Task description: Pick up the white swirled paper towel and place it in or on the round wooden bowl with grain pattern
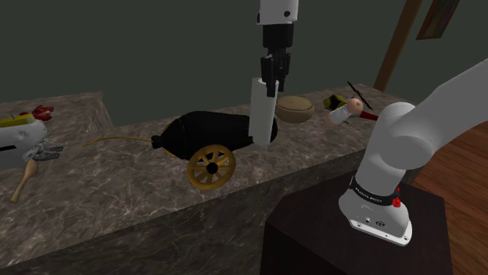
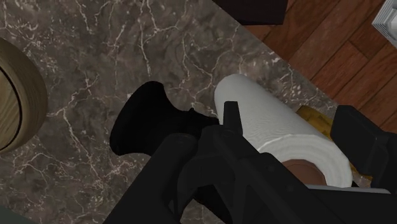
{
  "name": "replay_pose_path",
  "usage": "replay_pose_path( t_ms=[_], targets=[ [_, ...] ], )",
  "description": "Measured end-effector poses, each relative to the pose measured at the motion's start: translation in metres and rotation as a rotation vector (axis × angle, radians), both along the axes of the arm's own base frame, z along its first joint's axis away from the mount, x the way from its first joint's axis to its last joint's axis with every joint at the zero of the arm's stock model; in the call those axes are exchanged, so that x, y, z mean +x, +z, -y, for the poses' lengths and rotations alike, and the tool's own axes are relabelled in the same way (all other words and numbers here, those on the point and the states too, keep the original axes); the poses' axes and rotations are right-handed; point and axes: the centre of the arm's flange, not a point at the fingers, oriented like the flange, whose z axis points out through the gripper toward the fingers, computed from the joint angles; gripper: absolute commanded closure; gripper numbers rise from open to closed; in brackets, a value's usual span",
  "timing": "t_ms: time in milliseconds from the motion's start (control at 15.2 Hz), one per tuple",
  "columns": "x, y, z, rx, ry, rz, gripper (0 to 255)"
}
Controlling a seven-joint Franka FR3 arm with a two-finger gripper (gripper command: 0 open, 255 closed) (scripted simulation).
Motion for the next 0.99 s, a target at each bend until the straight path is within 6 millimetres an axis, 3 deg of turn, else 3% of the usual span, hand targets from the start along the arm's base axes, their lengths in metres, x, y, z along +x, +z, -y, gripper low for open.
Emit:
replay_pose_path(
  t_ms=[792,990],
  targets=[
    [0.002,0.061,-0.001,0.000,0.000,0.000,255],
    [0.005,0.068,0.026,0.000,0.000,0.000,255]
  ],
)
